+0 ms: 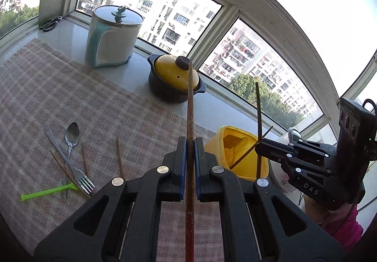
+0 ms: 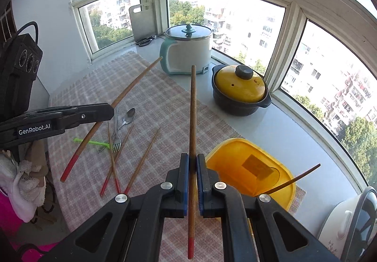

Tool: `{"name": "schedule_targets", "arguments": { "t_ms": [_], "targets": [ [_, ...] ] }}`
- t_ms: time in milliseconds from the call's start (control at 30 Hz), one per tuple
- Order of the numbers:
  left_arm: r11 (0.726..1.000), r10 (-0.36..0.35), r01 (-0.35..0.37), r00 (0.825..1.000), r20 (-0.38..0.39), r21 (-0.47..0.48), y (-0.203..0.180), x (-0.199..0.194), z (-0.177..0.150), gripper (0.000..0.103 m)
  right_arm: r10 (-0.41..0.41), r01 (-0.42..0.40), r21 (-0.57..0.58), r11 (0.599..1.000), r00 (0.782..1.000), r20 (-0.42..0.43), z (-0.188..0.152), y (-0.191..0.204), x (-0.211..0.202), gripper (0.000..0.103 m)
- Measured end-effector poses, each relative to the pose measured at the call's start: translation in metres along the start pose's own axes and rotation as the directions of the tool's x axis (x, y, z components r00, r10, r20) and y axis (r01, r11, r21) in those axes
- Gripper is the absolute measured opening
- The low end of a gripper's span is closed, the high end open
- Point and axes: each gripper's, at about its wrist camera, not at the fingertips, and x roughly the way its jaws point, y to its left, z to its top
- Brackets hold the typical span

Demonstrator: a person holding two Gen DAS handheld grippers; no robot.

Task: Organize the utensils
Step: 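Lift both held chopsticks and carry them toward the yellow bin, then lower both chopsticks into the yellow bin and open both tools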

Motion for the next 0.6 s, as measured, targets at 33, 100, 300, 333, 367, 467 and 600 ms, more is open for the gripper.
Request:
{"name": "schedule_targets", "arguments": {
  "t_ms": [33, 100, 300, 333, 367, 467, 600],
  "targets": [
    [1.0, -0.008, 0.008, 1.0, 0.004, 0.004, -0.007, 0.004, 0.003, 0.004, -0.006, 0.006, 0.006, 1.0, 1.0, 0.01, 0.003, -0.008, -0.002, 0.003],
    [1.0, -0.021, 0.02, 1.0, 0.011, 0.008, -0.017, 0.013, 0.008, 0.004, -0.018, 0.017, 0.015, 1.0, 1.0, 0.025, 0.008, -0.02, -0.007, 0.003],
    [0.998, -0.061, 0.061, 0.998, 0.02, 0.001, -0.044, 0.043, 0.022, 0.004, -0.071, 0.07, 0.04, 0.997, 0.997, 0.034, 0.017, -0.053, -0.004, 0.003],
    [0.998, -0.065, 0.065, 0.998, 0.021, 0.001, -0.047, 0.049, 0.025, 0.004, -0.077, 0.076, 0.044, 0.996, 0.996, 0.034, 0.018, -0.058, -0.003, 0.003],
    [0.998, -0.069, 0.069, 0.997, 0.022, 0.001, -0.051, 0.054, 0.027, 0.004, -0.082, 0.08, 0.049, 0.996, 0.996, 0.034, 0.019, -0.063, -0.002, 0.003],
    [0.997, -0.074, 0.074, 0.997, 0.024, 0.0, -0.059, 0.069, 0.032, 0.004, -0.097, 0.095, 0.065, 0.993, 0.995, 0.036, 0.023, -0.076, 0.002, 0.003],
    [0.996, -0.087, 0.087, 0.996, 0.014, -0.016, -0.067, 0.09, 0.037, 0.004, -0.106, 0.102, 0.097, 0.99, 0.994, 0.035, 0.026, -0.097, 0.007, 0.003]
  ]
}}
